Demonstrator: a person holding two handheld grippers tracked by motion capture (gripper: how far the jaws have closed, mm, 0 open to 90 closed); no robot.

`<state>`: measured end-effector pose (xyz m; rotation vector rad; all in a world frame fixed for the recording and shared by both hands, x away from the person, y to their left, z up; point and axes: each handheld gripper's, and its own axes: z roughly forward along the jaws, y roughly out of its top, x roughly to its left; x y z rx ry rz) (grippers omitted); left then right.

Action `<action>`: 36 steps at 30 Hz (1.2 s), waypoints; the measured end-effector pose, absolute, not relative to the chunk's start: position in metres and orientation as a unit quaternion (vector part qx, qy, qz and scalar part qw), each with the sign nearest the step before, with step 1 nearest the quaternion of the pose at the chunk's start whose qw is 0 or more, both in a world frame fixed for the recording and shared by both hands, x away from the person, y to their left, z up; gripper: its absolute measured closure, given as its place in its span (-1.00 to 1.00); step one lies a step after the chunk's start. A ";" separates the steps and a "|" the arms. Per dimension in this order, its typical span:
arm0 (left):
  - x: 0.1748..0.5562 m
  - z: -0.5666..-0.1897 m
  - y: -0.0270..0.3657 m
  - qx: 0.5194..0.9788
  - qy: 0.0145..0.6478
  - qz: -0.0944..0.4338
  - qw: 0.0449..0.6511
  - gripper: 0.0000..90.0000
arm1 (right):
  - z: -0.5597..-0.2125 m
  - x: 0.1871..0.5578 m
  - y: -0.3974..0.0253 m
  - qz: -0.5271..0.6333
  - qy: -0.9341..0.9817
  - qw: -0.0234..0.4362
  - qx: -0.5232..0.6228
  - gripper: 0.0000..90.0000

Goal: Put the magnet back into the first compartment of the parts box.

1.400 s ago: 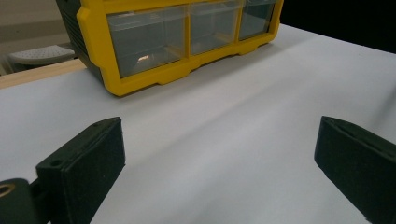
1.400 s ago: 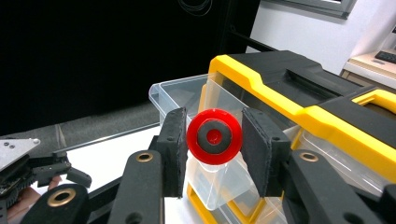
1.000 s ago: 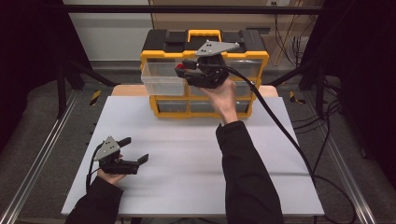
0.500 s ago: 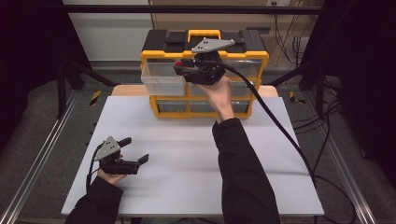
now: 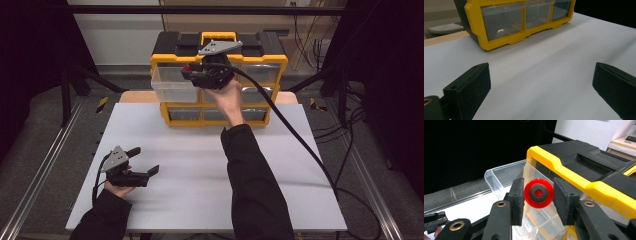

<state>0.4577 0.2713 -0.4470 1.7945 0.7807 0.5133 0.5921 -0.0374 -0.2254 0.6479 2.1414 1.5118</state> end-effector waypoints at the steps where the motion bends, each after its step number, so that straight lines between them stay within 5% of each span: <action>1: 0.458 -0.447 0.271 0.752 0.327 0.215 0.530 -0.97 | -0.227 0.594 -0.036 0.548 0.773 0.217 0.234 0.37; 27: 0.458 -0.447 0.271 0.752 0.327 0.216 0.531 -0.97 | -0.238 0.602 -0.028 0.533 0.781 0.217 0.242 0.36; 36: 0.458 -0.447 0.271 0.751 0.328 0.216 0.531 -0.97 | -0.236 0.601 -0.029 0.540 0.772 0.225 0.249 0.15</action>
